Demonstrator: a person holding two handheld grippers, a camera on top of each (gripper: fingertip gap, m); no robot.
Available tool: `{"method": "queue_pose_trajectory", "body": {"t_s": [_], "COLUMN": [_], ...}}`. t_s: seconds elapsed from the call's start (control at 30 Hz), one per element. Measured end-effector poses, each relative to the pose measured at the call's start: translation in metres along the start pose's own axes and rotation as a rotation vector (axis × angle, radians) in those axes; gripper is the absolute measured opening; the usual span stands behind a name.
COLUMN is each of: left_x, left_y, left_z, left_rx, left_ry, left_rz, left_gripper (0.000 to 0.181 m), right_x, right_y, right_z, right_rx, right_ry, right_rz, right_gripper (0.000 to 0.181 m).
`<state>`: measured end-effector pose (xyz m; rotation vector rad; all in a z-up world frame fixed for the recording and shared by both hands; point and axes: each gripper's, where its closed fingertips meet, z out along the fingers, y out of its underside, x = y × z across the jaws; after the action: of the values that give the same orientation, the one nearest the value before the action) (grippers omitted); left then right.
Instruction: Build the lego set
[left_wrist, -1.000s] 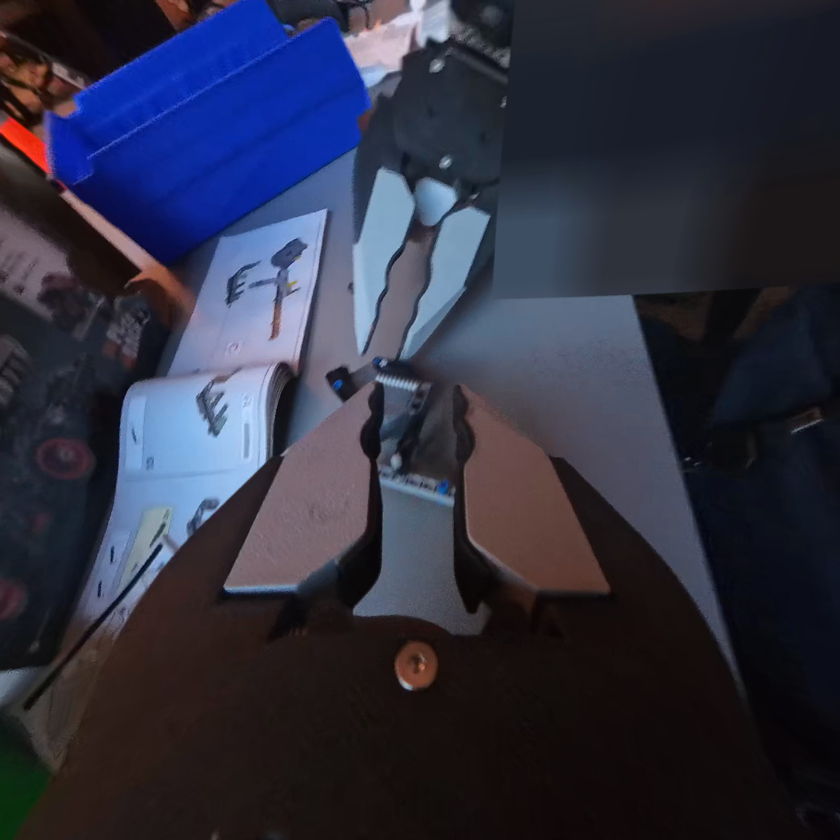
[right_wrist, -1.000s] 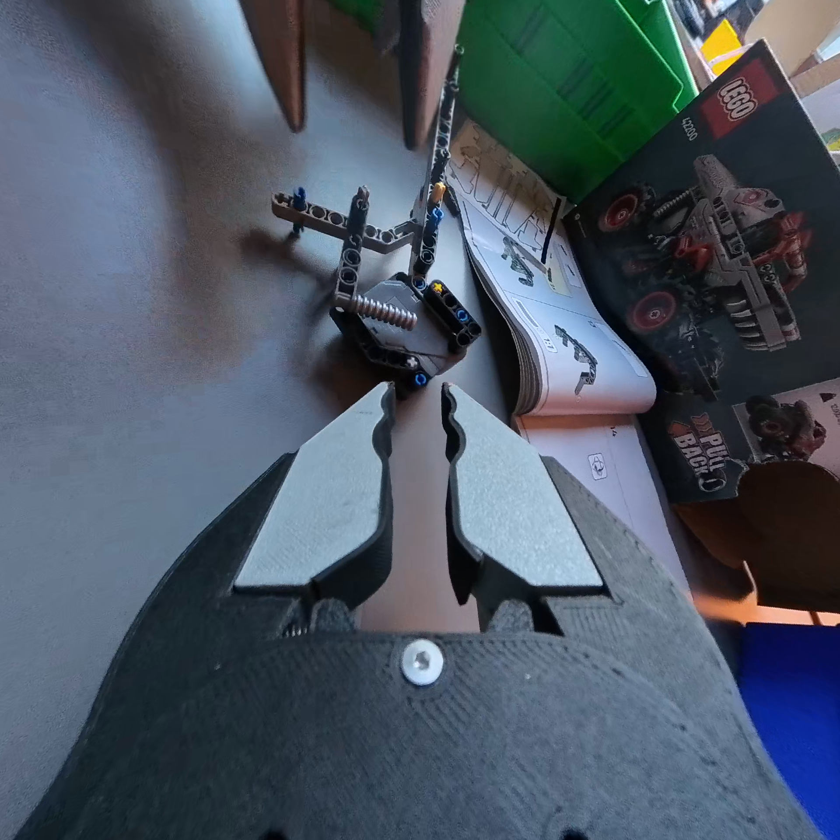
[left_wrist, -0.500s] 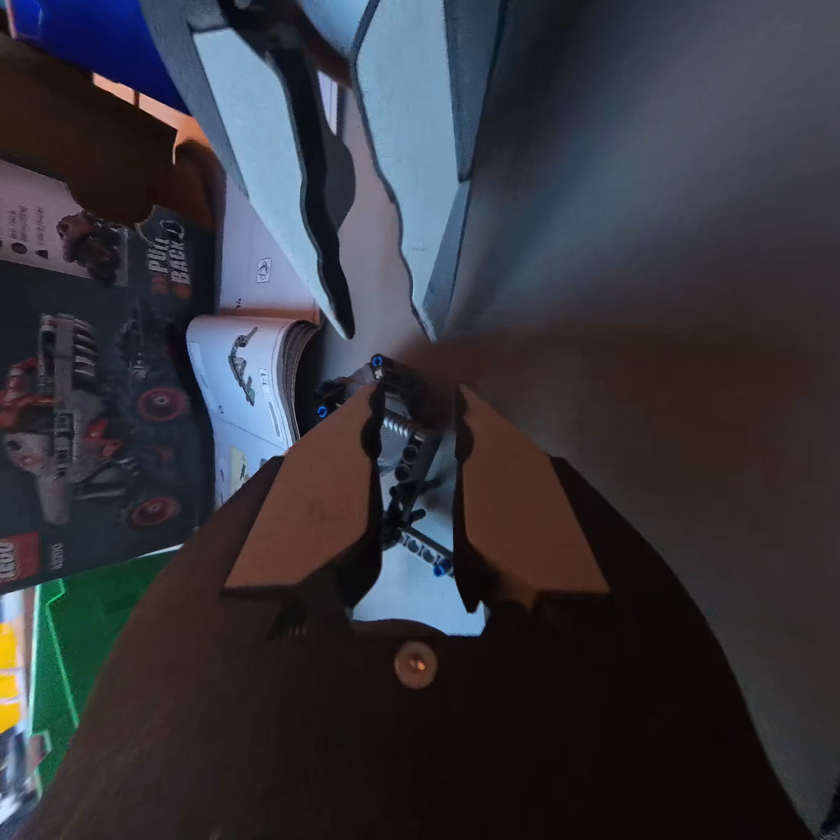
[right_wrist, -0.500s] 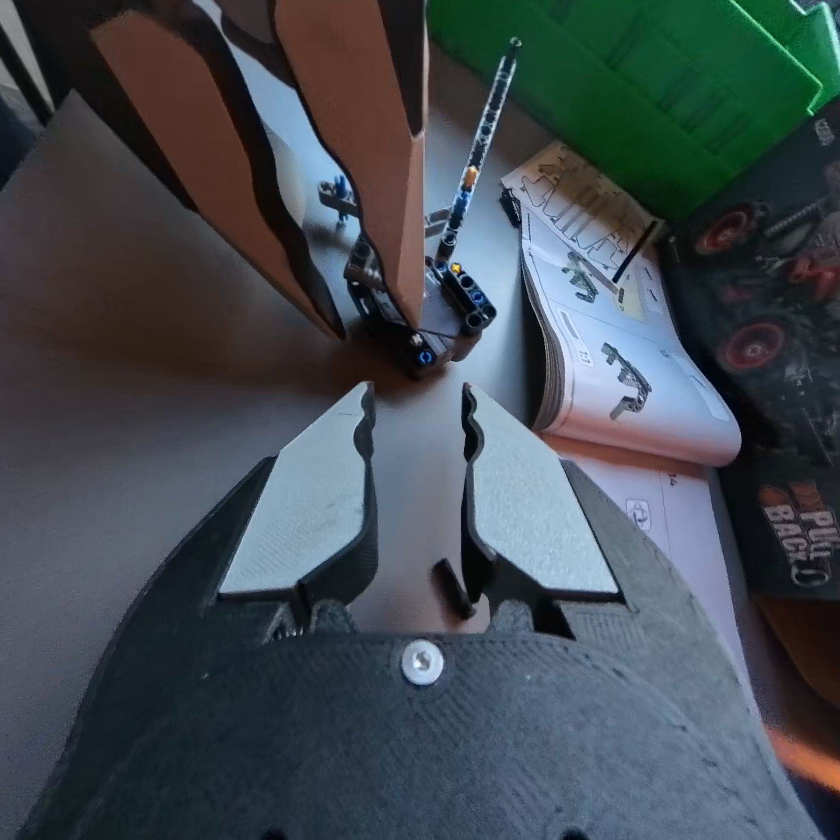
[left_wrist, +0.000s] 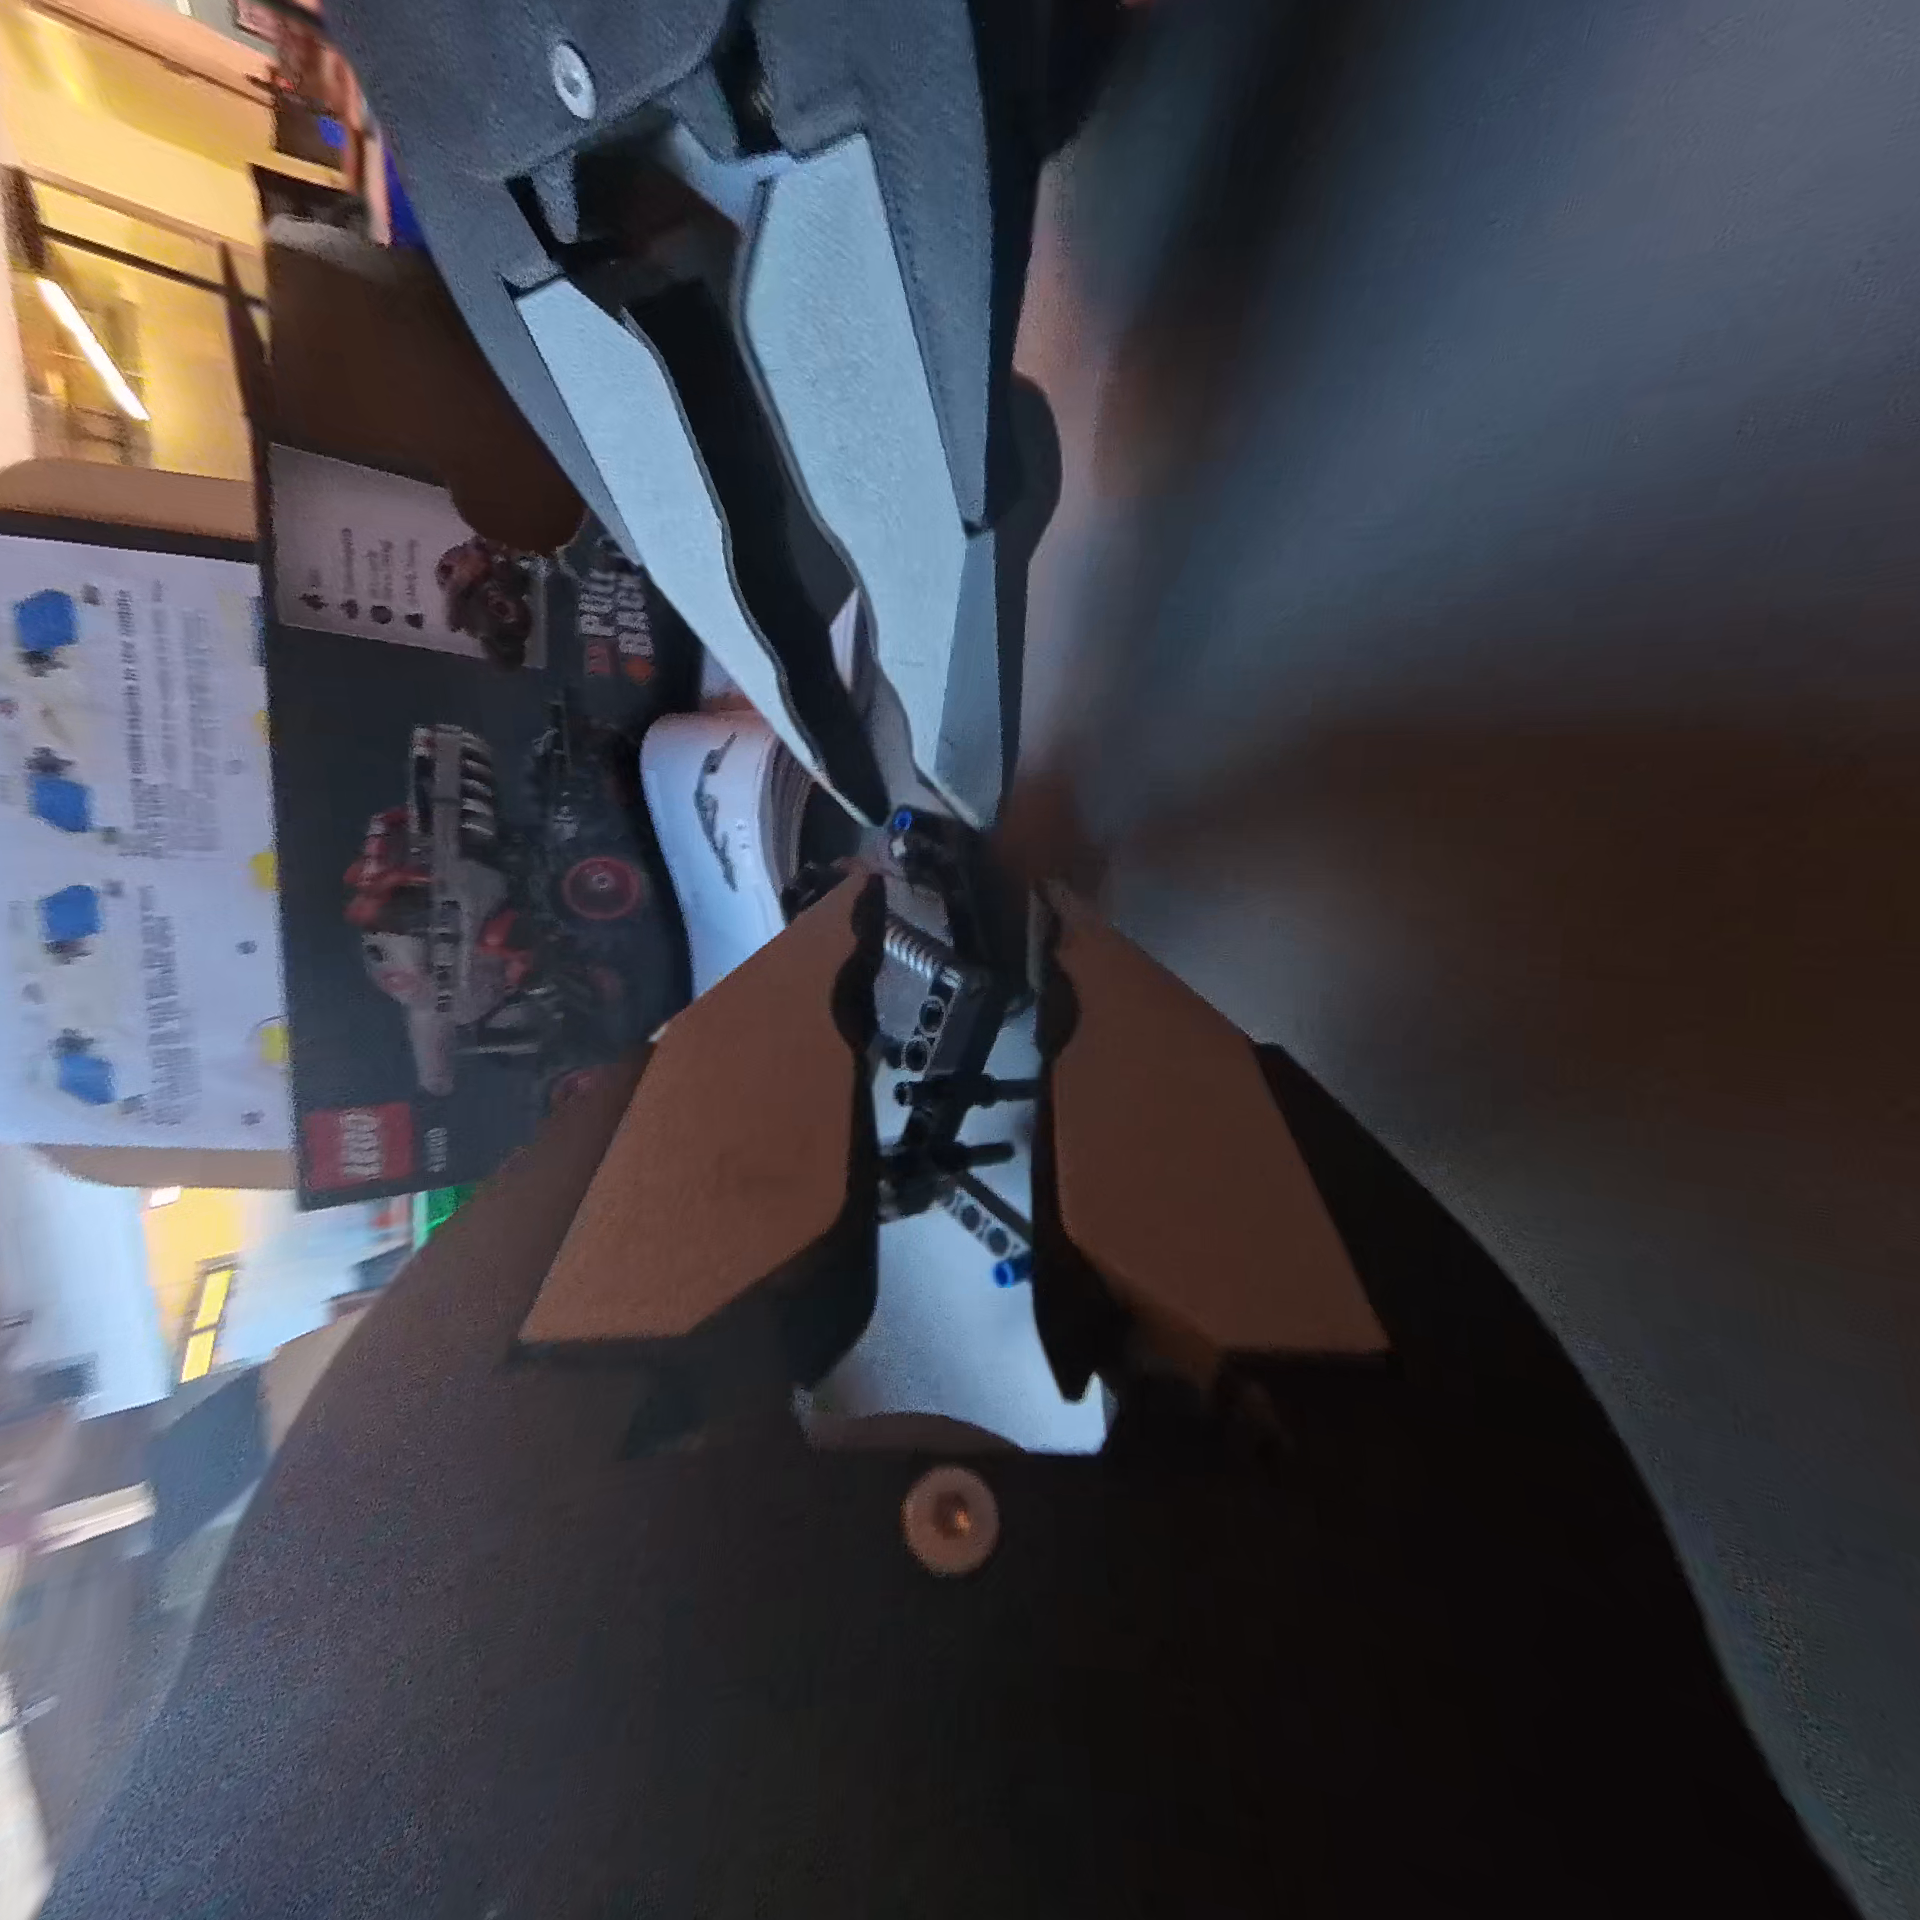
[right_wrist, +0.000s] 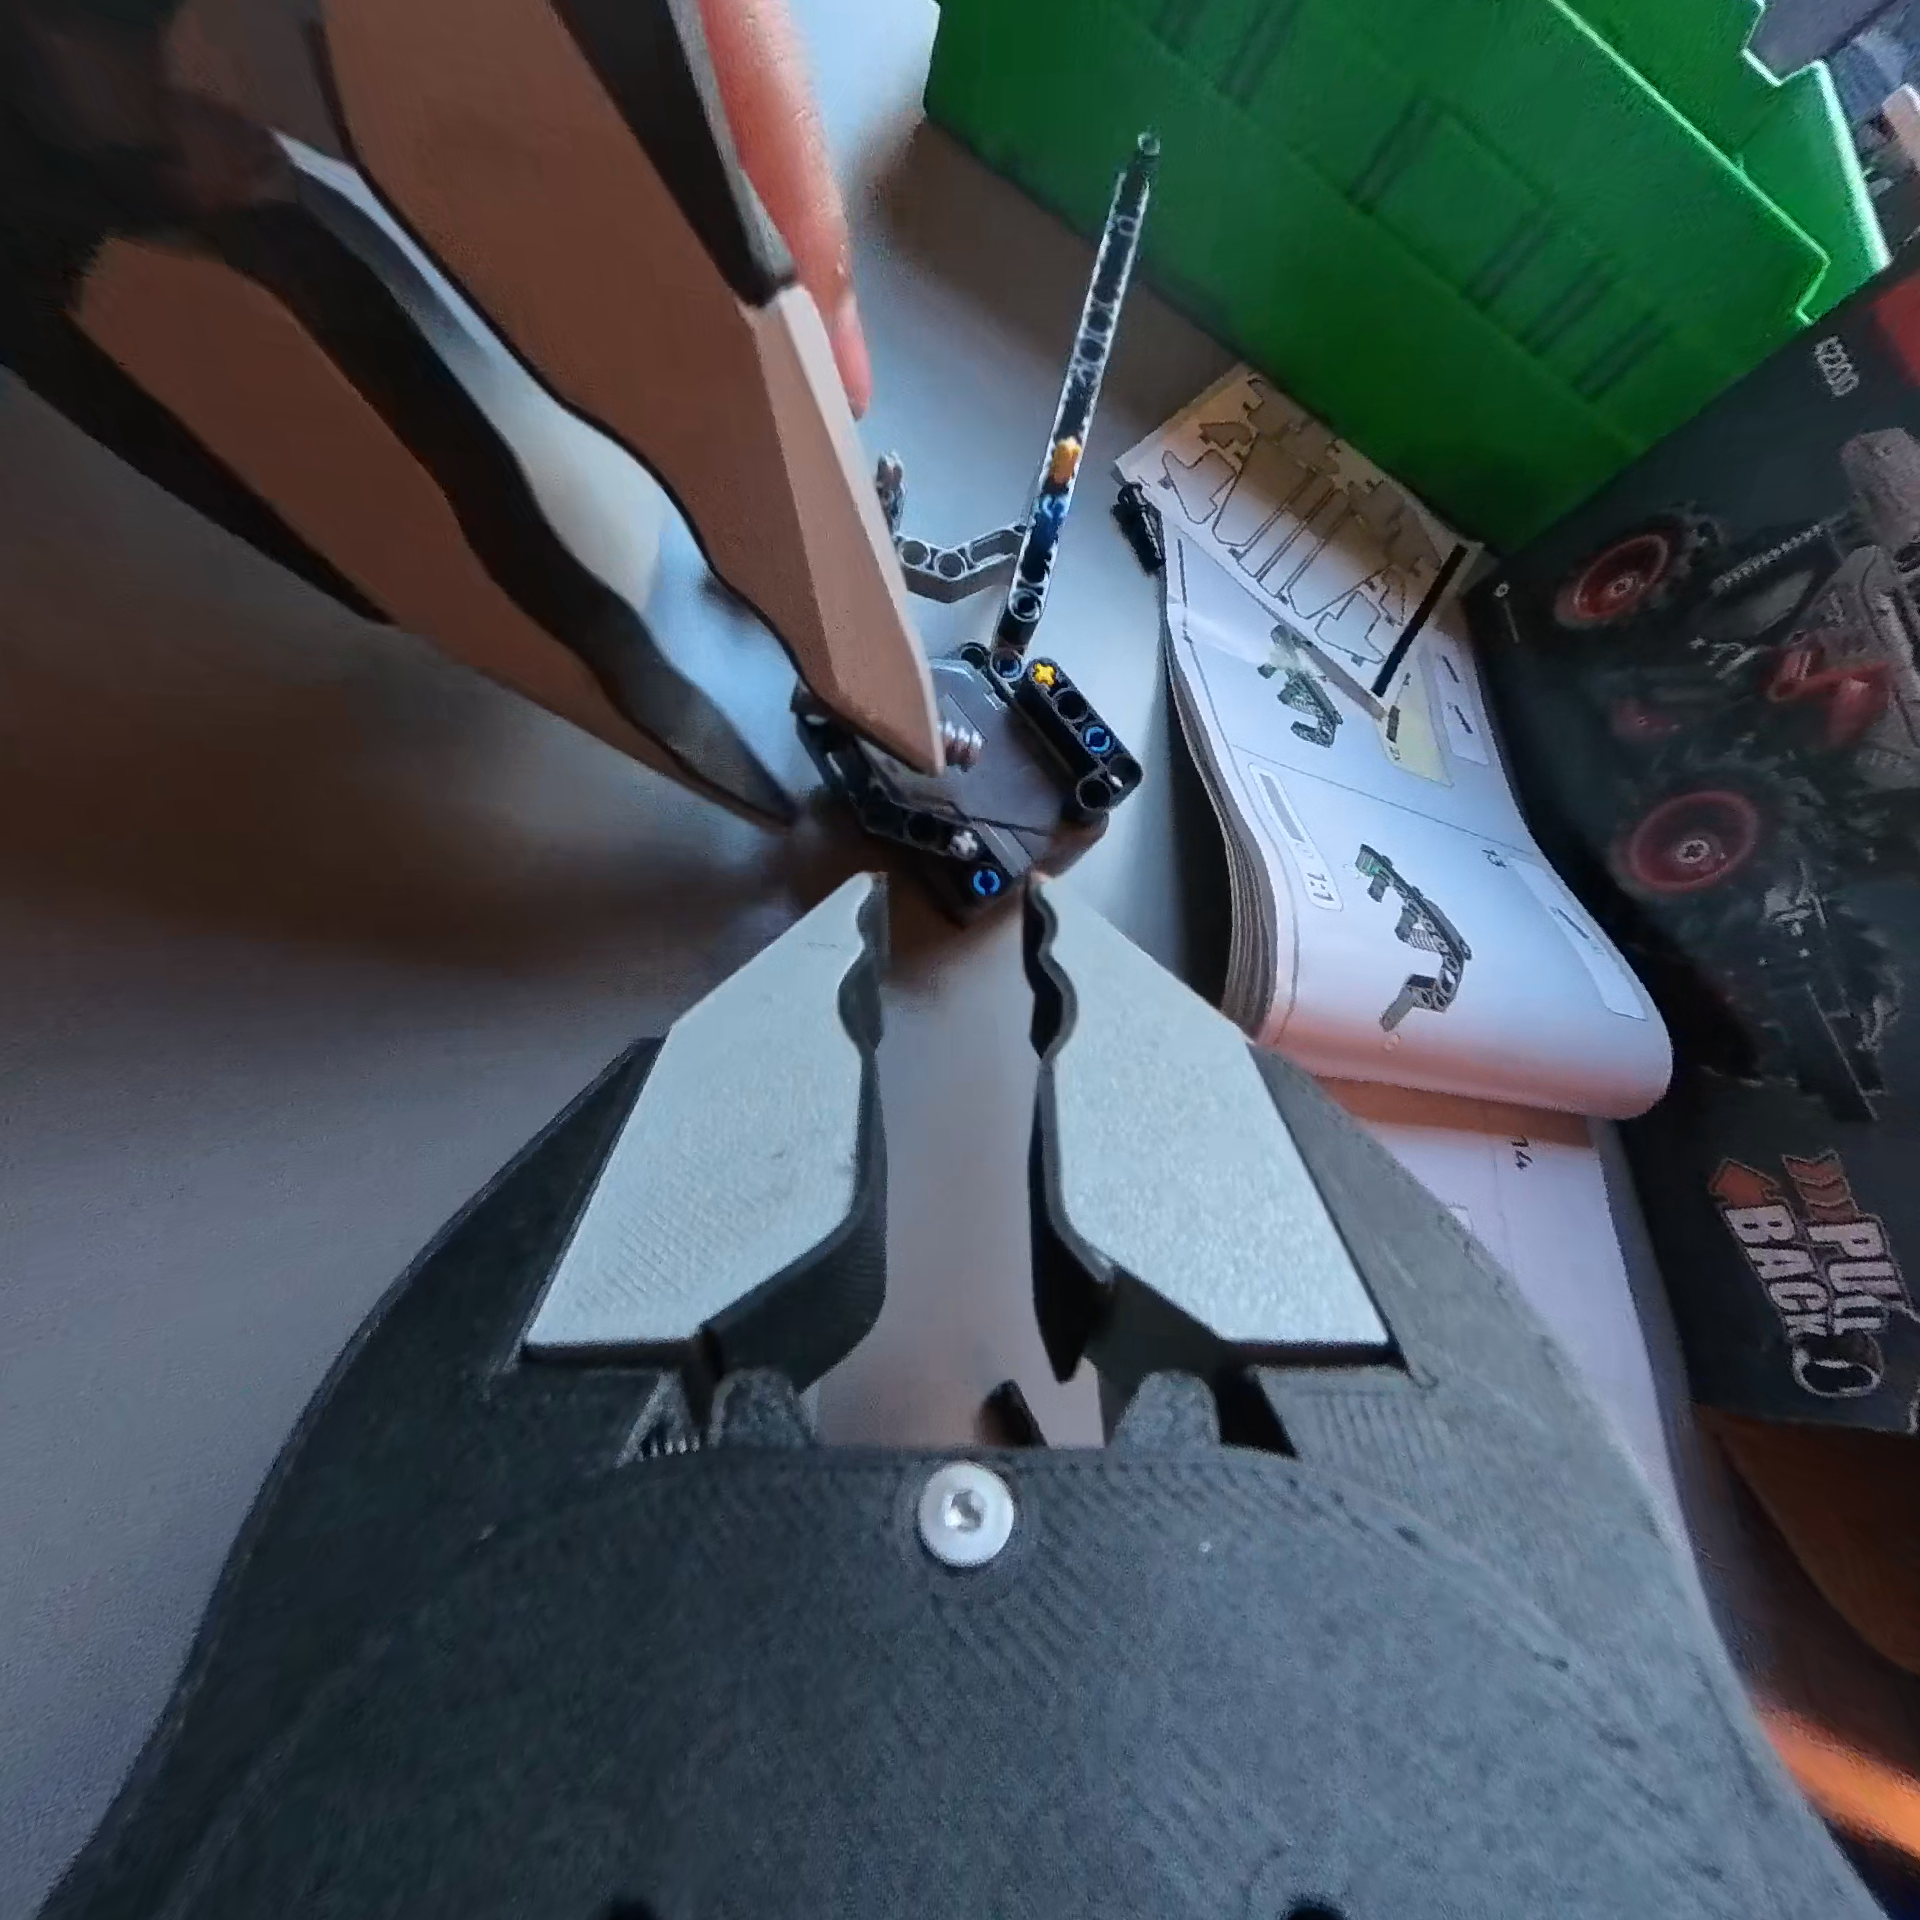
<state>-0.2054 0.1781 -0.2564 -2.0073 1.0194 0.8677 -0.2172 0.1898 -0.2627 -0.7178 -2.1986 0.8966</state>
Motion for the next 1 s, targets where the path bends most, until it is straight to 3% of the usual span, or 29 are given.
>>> {"method": "queue_pose_trajectory", "body": {"t_s": [0.2, 0.3, 0.6, 1.0], "left_x": [-0.004, -0.006, -0.023, -0.025], "left_y": [0.016, 0.026, 0.028, 0.034], "left_z": [0.009, 0.01, -0.003, -0.002], "left_rx": [-0.087, -0.128, -0.037, -0.026], "left_ry": [-0.092, -0.131, -0.253, -0.271], "left_rz": [0.112, 0.154, 0.099, 0.085], "left_gripper": [0.019, 0.013, 0.007, 0.005], "right_x": [-0.005, -0.006, -0.001, -0.002], "right_y": [0.001, 0.001, -0.002, -0.001], "right_z": [0.003, 0.003, -0.005, -0.004], "right_rx": [-0.024, -0.024, 0.021, 0.013], "right_ry": [-0.019, -0.015, -0.004, -0.012], "right_rz": [0.01, 0.007, 0.06, 0.061], "right_gripper": [0.008, 0.011, 0.014, 0.015]}}
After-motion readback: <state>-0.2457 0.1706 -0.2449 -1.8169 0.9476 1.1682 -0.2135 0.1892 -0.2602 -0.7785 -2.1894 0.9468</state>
